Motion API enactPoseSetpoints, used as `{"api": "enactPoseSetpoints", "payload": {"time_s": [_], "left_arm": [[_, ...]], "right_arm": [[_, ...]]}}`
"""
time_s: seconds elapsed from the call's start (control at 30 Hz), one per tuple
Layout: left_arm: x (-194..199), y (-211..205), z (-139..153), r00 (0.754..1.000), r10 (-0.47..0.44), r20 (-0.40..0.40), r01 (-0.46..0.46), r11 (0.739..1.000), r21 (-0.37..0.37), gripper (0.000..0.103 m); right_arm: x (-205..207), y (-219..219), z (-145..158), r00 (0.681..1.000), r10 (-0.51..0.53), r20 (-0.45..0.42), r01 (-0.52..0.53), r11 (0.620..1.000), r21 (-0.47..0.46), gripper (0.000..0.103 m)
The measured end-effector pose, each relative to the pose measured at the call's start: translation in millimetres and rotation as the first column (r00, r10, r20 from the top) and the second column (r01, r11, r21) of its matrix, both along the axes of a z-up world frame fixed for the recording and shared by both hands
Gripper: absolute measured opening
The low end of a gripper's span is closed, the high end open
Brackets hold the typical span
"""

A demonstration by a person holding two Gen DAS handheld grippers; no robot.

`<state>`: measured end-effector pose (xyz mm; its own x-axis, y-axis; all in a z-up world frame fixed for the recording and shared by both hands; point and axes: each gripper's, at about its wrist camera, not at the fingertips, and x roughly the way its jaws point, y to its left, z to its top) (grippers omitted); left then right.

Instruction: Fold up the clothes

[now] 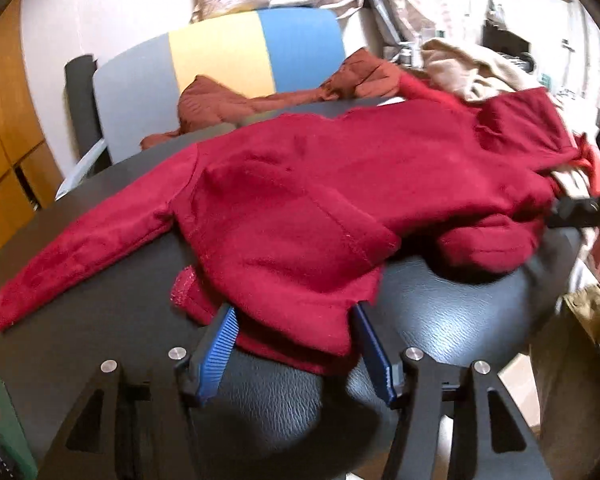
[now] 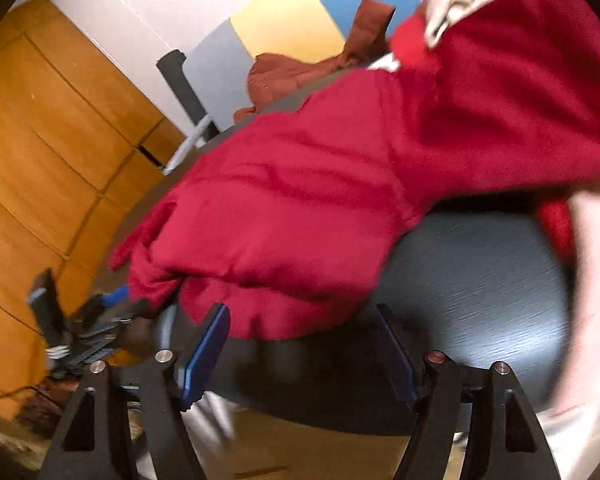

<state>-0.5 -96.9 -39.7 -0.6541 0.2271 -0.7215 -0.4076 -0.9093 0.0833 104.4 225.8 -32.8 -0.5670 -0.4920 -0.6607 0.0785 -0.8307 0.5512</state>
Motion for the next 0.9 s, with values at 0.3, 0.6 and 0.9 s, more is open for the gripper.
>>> {"api": "enactPoseSetpoints", "payload": {"time_s": [0.3,0.6,0.9], "left_arm": [[-11.5,-27.7,-0.5,0.97,0.242,-0.019,-0.237,0.96,0.147,0.061],[-37.7,-52.8,-6.7,0.952,0.267,0.151,-0.3,0.912,0.28,0.047],[-64.2,-72.5,13.1,0.93,0.226,0.29,-0.344,0.812,0.471,0.013]], "right_arm": [[-10.9,-38.8,-17.3,0.998,0.046,0.048,-0.036,0.982,-0.186,0.075],[-33.6,-54.1,24.1,0.994,0.064,-0.09,-0.072,0.993,-0.098,0.013],[-58.9,-11.4,92.9,0.956,-0.04,-0.29,0.025,0.998,-0.055,0.006]]}}
